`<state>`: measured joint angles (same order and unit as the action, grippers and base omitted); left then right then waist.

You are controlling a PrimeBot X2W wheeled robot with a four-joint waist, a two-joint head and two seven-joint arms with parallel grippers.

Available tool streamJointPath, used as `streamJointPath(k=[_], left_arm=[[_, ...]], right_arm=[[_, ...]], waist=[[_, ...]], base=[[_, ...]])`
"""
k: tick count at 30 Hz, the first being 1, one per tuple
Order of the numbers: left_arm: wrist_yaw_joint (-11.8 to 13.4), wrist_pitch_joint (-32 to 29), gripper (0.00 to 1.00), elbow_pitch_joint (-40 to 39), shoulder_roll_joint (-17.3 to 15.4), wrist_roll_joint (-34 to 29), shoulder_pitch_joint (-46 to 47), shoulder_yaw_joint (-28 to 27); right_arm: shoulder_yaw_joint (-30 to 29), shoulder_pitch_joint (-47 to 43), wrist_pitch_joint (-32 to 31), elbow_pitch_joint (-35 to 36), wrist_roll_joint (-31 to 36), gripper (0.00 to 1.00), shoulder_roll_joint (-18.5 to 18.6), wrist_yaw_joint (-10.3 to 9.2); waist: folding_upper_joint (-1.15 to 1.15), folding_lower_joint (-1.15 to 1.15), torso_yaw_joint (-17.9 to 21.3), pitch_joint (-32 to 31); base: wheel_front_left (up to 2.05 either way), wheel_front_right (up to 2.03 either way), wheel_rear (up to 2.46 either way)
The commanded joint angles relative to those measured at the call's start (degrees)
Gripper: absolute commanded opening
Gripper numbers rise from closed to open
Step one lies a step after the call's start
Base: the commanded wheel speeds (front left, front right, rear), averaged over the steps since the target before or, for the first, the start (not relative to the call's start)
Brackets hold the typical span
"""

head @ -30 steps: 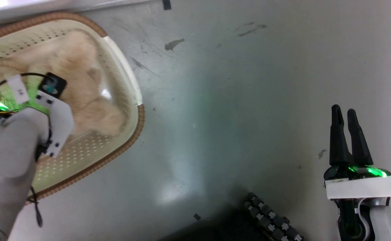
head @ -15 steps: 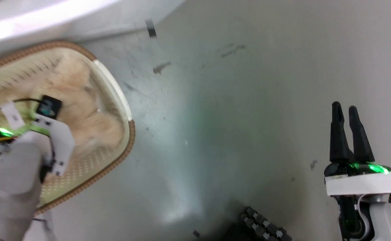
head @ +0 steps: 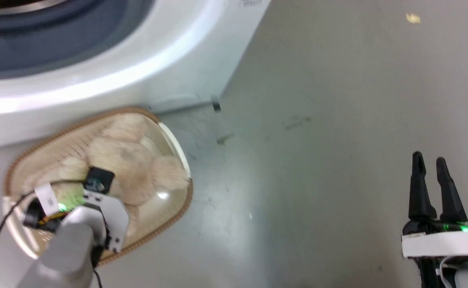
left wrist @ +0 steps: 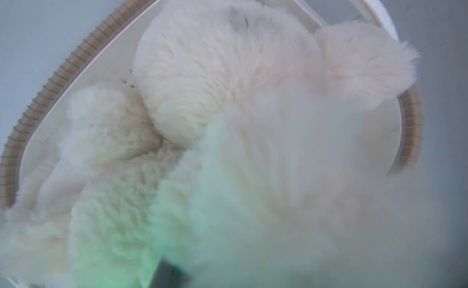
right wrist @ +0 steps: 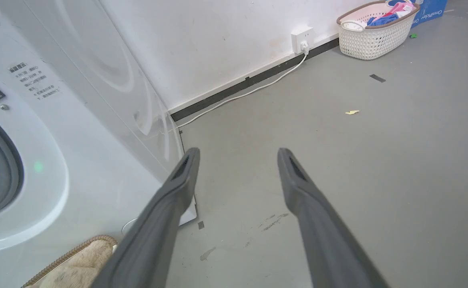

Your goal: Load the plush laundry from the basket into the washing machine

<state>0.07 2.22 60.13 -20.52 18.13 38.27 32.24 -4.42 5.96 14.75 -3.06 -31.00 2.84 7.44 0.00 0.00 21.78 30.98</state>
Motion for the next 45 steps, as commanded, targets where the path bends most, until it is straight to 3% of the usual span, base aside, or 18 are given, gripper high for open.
streamJointPath(k=[1, 8, 14, 25, 35, 40, 45], left_arm=[[0.3, 0.9, 0.00, 0.0, 0.2, 0.5, -0.6, -0.3], [0.4, 10.6, 0.00, -0.5, 3.9, 3.0, -5.9, -1.4], [1.2, 12.6, 0.00, -5.0, 4.2, 3.7, -9.6, -2.6], [5.3, 12.8, 0.00, -31.9, 1.3, 0.8, -16.8, -8.7], [8.1, 12.3, 0.00, -49.3, -1.6, 2.3, -14.0, -16.2], [8.9, 6.8, 0.00, -53.5, -4.9, 2.4, -6.3, -18.8], [8.6, -1.1, 0.00, -52.4, -8.7, 1.9, 5.3, -20.4]], right_arm=[[-0.2, -0.6, 0.2, 0.1, 0.4, 1.00, 0.0, 0.05], [-1.4, -4.0, 0.2, 0.2, 3.1, 1.00, 0.0, 0.05], [-1.7, -5.7, 0.2, 0.4, 4.6, 1.00, 0.0, 0.05], [-2.6, -7.6, 0.2, 0.1, 4.6, 1.00, 0.0, 0.05], [-1.8, -6.8, 0.2, 0.2, 3.2, 1.00, 0.0, 0.05], [-1.5, -4.8, 0.2, 0.1, 1.7, 1.00, 0.0, 0.05], [-0.5, -2.0, 0.2, -0.3, -0.9, 1.00, 0.0, 0.05]], waist=[[0.00, 0.00, -2.2, -4.0], [0.00, 0.00, -5.6, -12.3], [0.00, 0.00, -7.1, -16.2], [0.00, 0.00, -8.7, -19.0], [0.00, 0.00, -6.1, -14.2], [0.00, 0.00, -3.6, -8.6], [0.00, 0.00, -0.5, -2.0]], base=[[0.00, 0.00, 0.00], [0.00, 0.00, 0.00], [0.00, 0.00, 0.00], [0.00, 0.00, 0.00], [0.00, 0.00, 0.00], [0.00, 0.00, 0.00], [0.00, 0.00, 0.00]])
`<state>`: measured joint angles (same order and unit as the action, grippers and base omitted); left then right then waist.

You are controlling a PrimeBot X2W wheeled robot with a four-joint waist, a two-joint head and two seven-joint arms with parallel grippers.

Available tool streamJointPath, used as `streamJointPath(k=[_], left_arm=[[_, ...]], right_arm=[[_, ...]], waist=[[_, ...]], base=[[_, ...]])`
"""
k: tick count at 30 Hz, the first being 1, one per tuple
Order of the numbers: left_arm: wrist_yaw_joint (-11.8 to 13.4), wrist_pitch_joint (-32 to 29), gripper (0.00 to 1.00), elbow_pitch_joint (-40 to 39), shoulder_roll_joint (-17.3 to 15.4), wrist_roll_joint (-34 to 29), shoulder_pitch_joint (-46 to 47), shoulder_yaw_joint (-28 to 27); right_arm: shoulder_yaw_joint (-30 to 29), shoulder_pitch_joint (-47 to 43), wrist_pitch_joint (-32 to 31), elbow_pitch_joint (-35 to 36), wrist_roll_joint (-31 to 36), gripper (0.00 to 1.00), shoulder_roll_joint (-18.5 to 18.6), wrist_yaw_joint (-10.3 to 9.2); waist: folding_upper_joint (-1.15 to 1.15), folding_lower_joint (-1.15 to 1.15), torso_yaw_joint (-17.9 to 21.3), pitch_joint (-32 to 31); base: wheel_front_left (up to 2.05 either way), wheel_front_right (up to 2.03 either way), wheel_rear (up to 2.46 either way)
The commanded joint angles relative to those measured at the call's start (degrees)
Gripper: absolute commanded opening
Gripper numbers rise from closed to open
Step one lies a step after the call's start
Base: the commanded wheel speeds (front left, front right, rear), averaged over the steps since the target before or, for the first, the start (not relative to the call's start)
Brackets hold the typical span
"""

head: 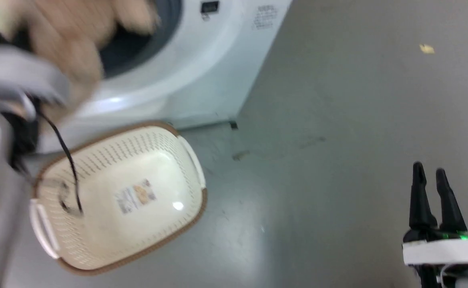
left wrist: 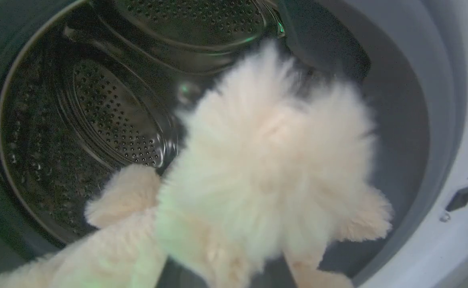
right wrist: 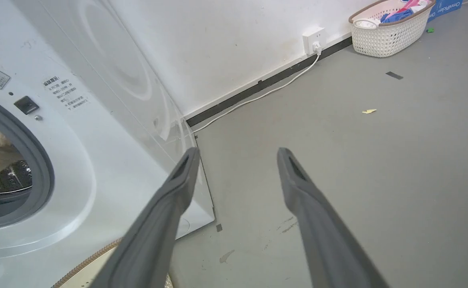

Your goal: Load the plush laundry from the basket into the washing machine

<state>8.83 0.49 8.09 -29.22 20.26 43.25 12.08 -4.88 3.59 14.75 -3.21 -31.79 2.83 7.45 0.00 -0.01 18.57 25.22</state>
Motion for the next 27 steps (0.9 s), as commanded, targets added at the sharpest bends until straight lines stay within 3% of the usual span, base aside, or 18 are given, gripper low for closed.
streamJointPath(k=[1, 10, 20, 27], left_arm=[[-0.3, -0.9, 0.00, 0.4, -0.8, -0.6, 2.8, -0.2], [-3.9, -10.0, 0.00, 12.8, -5.4, -4.5, 23.8, 2.2], [-7.7, -13.4, 0.00, 28.6, -5.6, -9.7, 45.1, 6.9], [-11.2, -17.4, 0.00, 38.4, -4.6, -10.4, 50.1, 9.7]], right_arm=[[0.3, 1.0, 0.2, -0.3, -0.7, 1.00, 0.0, 0.03], [4.1, 5.0, 0.2, -1.6, -6.0, 1.00, 0.0, 0.03], [7.6, 7.1, 0.2, -1.5, -9.6, 1.00, 0.0, 0.03], [8.0, 6.8, 0.2, -0.8, -10.2, 1.00, 0.0, 0.03]], waist=[[0.00, 0.01, 3.4, 5.1], [0.00, 0.01, 9.5, 14.8], [0.00, 0.01, 13.2, 19.8], [0.00, 0.01, 13.0, 20.6]], base=[[0.00, 0.00, 0.00], [0.00, 0.00, 0.00], [0.00, 0.00, 0.00], [0.00, 0.00, 0.00]])
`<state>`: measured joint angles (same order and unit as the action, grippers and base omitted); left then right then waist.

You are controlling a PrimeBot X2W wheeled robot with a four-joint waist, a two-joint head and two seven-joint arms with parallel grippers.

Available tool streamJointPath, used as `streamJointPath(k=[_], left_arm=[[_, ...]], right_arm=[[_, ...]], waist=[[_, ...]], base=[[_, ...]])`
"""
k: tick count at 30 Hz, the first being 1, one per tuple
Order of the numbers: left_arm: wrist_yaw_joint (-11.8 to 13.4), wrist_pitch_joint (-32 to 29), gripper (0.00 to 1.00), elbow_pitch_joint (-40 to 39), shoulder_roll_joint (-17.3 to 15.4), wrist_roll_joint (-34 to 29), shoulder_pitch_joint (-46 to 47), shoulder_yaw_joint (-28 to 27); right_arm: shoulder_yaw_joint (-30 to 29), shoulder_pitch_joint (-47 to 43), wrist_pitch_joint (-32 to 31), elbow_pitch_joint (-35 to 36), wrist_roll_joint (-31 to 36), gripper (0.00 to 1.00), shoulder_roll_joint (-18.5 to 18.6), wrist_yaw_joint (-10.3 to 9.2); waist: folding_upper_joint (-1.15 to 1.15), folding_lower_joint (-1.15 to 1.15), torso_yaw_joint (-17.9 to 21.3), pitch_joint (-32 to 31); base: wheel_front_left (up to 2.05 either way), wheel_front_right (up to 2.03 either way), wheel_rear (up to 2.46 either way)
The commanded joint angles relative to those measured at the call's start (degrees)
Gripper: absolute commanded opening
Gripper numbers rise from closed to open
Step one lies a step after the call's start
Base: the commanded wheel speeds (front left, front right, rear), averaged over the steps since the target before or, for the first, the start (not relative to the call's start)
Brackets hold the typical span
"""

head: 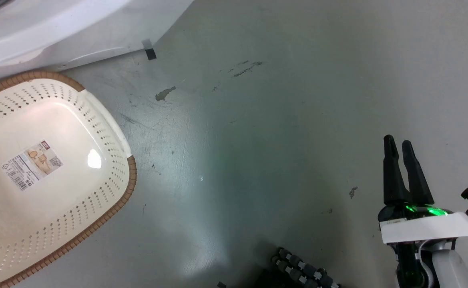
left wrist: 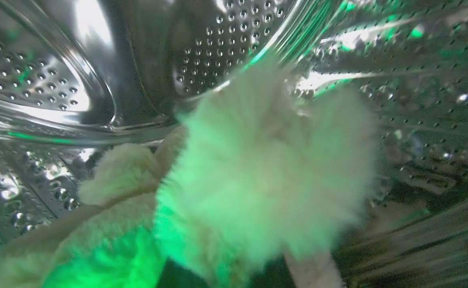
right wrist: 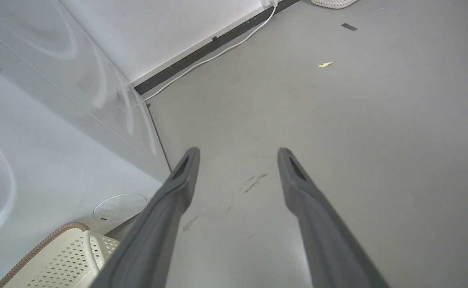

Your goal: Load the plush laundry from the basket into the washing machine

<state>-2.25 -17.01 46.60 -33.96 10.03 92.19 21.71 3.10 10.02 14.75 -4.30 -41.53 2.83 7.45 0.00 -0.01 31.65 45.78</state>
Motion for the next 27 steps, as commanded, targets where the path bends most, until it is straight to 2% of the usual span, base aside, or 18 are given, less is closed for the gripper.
streamJointPath(k=[1, 7, 8, 9, 17, 22, 27], left_arm=[[-0.5, -0.5, 0.00, 1.0, 0.2, -0.1, 1.4, 0.3], [-2.0, -1.0, 0.00, 4.8, 0.3, 1.0, 1.6, 0.9], [-2.0, -0.9, 0.45, 5.3, 0.3, 1.2, 1.6, 0.9], [-1.8, -0.7, 1.00, 5.8, 0.5, 1.4, 1.5, 0.8], [-1.8, 6.7, 1.00, 7.7, 2.3, 3.4, -2.1, 0.6], [-1.5, 13.2, 1.00, 9.3, 4.3, 6.2, -7.7, -0.9], [-2.5, 20.2, 1.00, 10.7, 6.6, 8.6, -15.3, -1.3]], right_arm=[[0.0, 0.3, 0.2, 0.3, -0.5, 1.00, 0.0, 0.03], [0.1, 0.6, 0.2, 0.4, -0.2, 1.00, 0.0, 0.03], [-0.1, 0.7, 0.2, 0.5, -0.1, 1.00, 0.0, 0.03], [-0.3, 0.7, 0.2, 0.6, 0.1, 1.00, 0.0, 0.03], [-3.1, 1.1, 0.2, 1.4, 2.7, 1.00, 0.0, 0.03], [-5.3, 0.3, 0.2, 2.1, 5.8, 1.00, 0.0, 0.03], [-6.9, -1.4, 0.2, 2.8, 9.5, 1.00, 0.0, 0.03]], waist=[[0.00, 0.01, -0.1, 0.1], [0.00, 0.01, -0.5, 0.0], [0.00, 0.01, -0.7, -0.1], [0.00, 0.01, -1.0, -0.3], [0.00, 0.01, -4.3, -4.3], [0.00, 0.01, -7.2, -9.8], [0.00, 0.01, -10.4, -16.6]], base=[[0.00, 0.00, 0.00], [0.00, 0.00, 0.00], [0.00, 0.00, 0.00], [0.00, 0.00, 0.00], [0.00, 0.00, 0.00], [0.00, 0.00, 0.00], [0.00, 0.00, 0.00]])
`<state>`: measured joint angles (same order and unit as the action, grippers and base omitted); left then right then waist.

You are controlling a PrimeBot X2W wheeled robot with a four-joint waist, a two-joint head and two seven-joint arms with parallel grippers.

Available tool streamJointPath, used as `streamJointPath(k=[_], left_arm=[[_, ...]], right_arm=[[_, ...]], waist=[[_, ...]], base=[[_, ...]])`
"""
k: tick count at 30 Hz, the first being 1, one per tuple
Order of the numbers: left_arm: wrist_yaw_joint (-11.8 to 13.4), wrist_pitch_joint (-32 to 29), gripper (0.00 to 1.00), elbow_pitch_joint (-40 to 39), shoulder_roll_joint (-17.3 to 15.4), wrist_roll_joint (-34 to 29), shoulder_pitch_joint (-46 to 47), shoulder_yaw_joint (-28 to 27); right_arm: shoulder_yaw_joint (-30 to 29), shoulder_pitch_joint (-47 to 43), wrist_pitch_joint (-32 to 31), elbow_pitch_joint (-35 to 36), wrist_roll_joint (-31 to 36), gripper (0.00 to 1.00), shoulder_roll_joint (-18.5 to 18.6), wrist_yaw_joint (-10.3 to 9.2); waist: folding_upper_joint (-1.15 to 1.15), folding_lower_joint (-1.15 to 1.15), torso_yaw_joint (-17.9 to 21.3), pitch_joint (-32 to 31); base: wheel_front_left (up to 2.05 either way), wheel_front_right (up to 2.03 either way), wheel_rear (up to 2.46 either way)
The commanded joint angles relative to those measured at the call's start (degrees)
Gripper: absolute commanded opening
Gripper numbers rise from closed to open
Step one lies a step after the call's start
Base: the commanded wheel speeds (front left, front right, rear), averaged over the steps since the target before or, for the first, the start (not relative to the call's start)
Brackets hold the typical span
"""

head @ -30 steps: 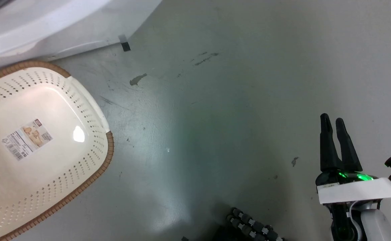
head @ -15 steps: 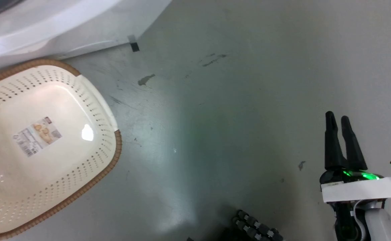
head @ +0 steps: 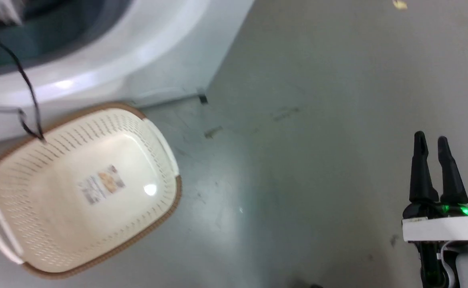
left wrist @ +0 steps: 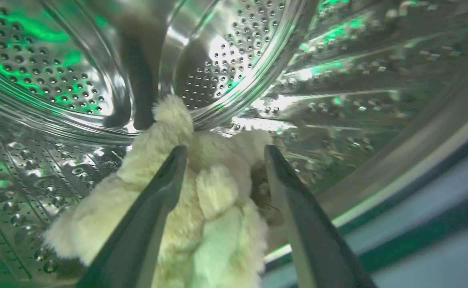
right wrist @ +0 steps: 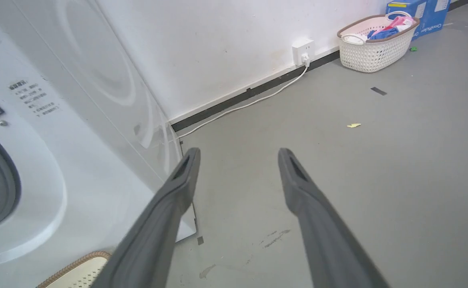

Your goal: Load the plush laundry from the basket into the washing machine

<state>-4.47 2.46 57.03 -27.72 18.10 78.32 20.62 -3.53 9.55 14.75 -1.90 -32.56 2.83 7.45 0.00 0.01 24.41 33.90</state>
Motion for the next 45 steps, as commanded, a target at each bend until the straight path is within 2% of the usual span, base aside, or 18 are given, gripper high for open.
streamJointPath(k=[1, 7, 13, 18, 22, 28, 31, 38, 45], left_arm=[[-0.5, 2.0, 1.00, 0.4, 0.9, 1.0, -3.1, -0.2], [-1.7, 8.7, 1.00, -0.8, 3.6, 3.5, -12.9, 0.1], [-2.1, 11.9, 1.00, -7.3, 5.9, 5.9, -24.9, 0.0], [0.5, 12.5, 1.00, -17.1, 7.3, 6.9, -37.5, -1.4], [4.2, 12.5, 1.00, -27.7, 8.0, 7.7, -49.4, -4.7], [8.8, 12.5, 1.00, -41.2, 9.6, 8.1, -66.8, -8.8], [10.0, 12.5, 1.00, -45.6, 11.0, 8.0, -73.0, -10.7], [10.5, 12.5, 1.00, -50.0, 14.9, 6.4, -80.9, -13.2], [8.9, 12.5, 1.00, -51.8, 19.0, 2.6, -85.1, -14.2]], right_arm=[[-0.6, -1.4, 0.2, 0.5, 1.1, 1.00, 0.0, 0.03], [-1.9, -4.1, 0.2, 1.2, 4.5, 1.00, 0.0, 0.03], [-2.3, -7.4, 0.3, 1.4, 7.7, 1.00, 0.0, 0.03], [-2.3, -10.1, 0.3, 1.5, 9.9, 1.00, 0.0, 0.03], [-1.7, -11.6, 0.3, 1.4, 11.5, 1.00, 0.0, 0.03], [1.2, -14.0, 0.3, 1.1, 16.8, 1.00, 0.0, 0.03], [3.0, -14.7, 0.3, 0.6, 19.2, 1.00, 0.0, 0.03], [4.8, -15.0, 0.3, 0.2, 21.1, 1.00, 0.0, 0.03], [4.8, -15.9, 0.3, 0.1, 20.9, 1.00, 0.0, 0.03]], waist=[[0.00, -0.01, -3.8, -6.2], [0.00, -0.01, -7.5, -14.6], [0.00, -0.01, -10.7, -22.1], [0.00, -0.01, -13.0, -27.2], [0.00, -0.01, -14.0, -30.4], [0.00, -0.01, -15.7, -33.2], [0.00, -0.01, -16.5, -33.8], [0.00, -0.01, -17.9, -34.4], [0.00, -0.01, -20.1, -34.0]], base=[[0.00, 0.00, 0.00], [0.00, 0.00, 0.00], [0.00, 0.00, 0.00], [0.00, 0.00, 0.00], [0.00, 0.00, 0.00], [0.00, 0.00, 0.00], [0.00, 0.00, 0.00], [0.00, 0.00, 0.00], [0.00, 0.00, 0.00]])
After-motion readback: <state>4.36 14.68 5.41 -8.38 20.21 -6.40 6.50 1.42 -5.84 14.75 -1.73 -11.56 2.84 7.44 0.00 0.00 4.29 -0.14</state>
